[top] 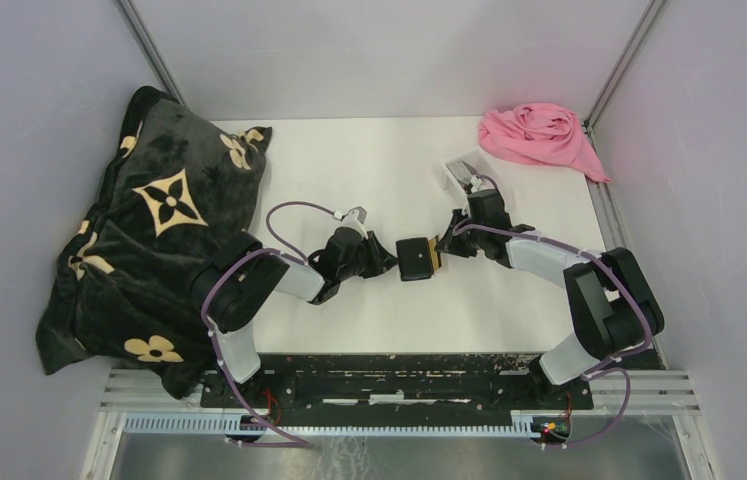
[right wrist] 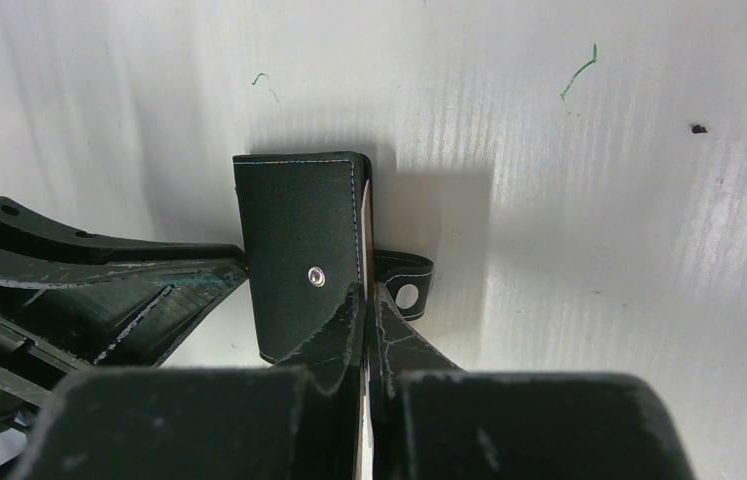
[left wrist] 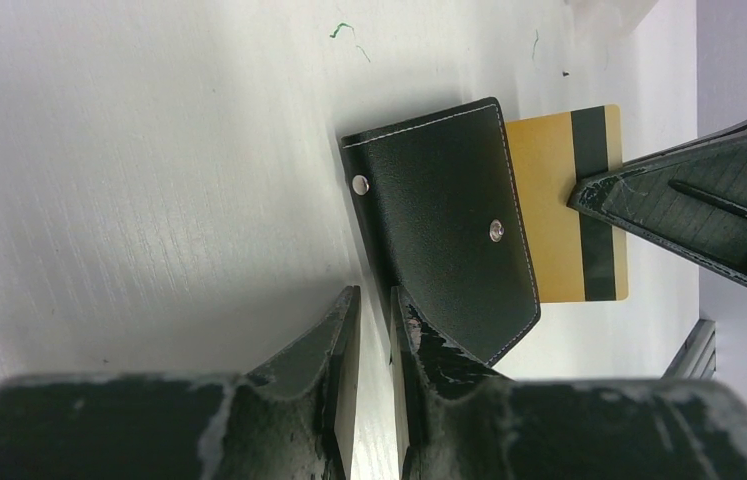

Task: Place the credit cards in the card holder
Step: Adjust the card holder at the center of the board.

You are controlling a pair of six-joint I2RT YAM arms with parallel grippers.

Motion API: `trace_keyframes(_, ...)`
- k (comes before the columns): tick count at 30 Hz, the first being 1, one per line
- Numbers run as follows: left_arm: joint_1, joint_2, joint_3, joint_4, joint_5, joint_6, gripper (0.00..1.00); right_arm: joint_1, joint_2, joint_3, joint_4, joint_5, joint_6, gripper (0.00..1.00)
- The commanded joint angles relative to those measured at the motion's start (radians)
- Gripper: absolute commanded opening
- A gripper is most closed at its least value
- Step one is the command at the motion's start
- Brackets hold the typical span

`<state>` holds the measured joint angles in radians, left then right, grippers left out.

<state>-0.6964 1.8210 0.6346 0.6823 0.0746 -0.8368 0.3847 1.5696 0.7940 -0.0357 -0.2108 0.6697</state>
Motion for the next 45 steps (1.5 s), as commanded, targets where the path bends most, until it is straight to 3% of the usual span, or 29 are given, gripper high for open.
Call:
trace_keyframes(1, -0.004, 0.020, 0.005, -0.049, -0.036, 0.062, 0.25, -0.001, -0.034, -0.002, 0.063, -0.030, 0.024, 0.01)
trace_keyframes(32, -0.004, 0.011, -0.010, -0.051, -0.046, 0.062, 0.23, -0.013, -0.050, 0.006, 0.015, -0.017, -0.013, 0.01)
trace_keyframes(45, -0.004, 0.019, -0.009, -0.046, -0.042, 0.058, 0.22, -0.013, -0.005, -0.035, 0.085, -0.040, 0.015, 0.01)
